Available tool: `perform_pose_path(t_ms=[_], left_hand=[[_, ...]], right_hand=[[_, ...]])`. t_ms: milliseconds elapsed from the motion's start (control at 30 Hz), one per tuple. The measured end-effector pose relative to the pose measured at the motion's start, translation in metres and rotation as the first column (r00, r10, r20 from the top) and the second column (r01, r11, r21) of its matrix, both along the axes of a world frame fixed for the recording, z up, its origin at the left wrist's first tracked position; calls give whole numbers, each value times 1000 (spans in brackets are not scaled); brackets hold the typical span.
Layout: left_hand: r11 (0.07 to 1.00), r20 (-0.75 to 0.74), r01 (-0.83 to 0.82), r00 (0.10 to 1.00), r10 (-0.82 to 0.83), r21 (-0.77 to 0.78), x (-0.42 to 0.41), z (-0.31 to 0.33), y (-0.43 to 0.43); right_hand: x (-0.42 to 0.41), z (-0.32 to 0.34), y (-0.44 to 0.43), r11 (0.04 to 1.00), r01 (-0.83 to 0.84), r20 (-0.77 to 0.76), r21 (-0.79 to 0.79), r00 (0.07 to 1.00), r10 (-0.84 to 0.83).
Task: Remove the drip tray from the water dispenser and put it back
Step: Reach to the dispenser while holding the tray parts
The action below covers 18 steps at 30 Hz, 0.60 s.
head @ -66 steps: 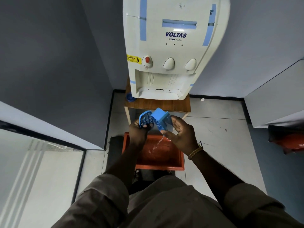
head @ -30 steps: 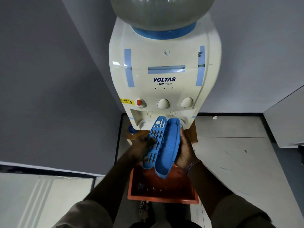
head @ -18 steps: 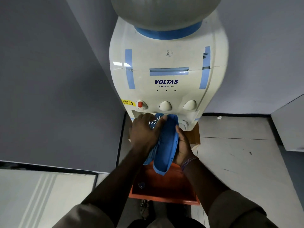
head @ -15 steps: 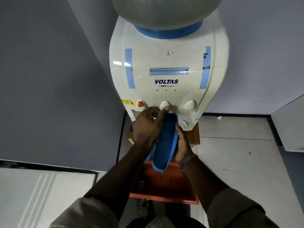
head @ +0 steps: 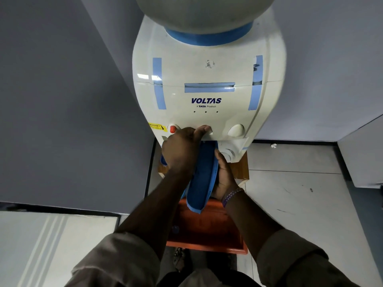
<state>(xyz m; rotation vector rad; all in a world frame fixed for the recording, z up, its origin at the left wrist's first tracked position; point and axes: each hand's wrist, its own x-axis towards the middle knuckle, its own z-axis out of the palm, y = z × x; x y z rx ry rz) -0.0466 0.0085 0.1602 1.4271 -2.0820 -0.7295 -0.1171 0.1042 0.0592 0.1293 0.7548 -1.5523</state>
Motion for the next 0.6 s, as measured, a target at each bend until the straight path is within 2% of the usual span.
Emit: perform_pose_path(t_ms=[167, 333, 400, 467, 500, 533, 567, 600], left_hand=[[1000, 29, 16, 999, -17, 22, 0, -3, -1], [990, -29, 138, 990, -137, 37, 18, -7, 3], [997, -98, 43, 995, -37, 63, 36, -20, 7], [984, -131, -89, 985, 109, 153, 51, -37, 7], [947, -116, -99, 983, 140, 306, 59, -47, 6], [844, -153, -31, 979, 133, 535, 66, -57, 4], [653, -251, 123, 962, 107, 747, 72, -69, 4], [446, -335, 265, 938, 85, 855, 81, -80, 4]], right_hand=[[1, -1, 1, 1000, -18, -16, 9, 1000, 18], [2, -3, -1, 1000, -24, -12, -13, 1000, 24], [1, -2, -1, 999, -31, 4, -24, 1000, 31], [2, 2, 0, 998, -45, 25, -37, 999, 46], [2, 3, 2, 998, -54, 30, -37, 998, 55], [2, 2, 5, 997, -61, 36, -41, 997, 63], [2, 2, 8, 996, -73, 44, -48, 996, 75], [2, 1, 12, 996, -81, 40, -44, 996, 83]])
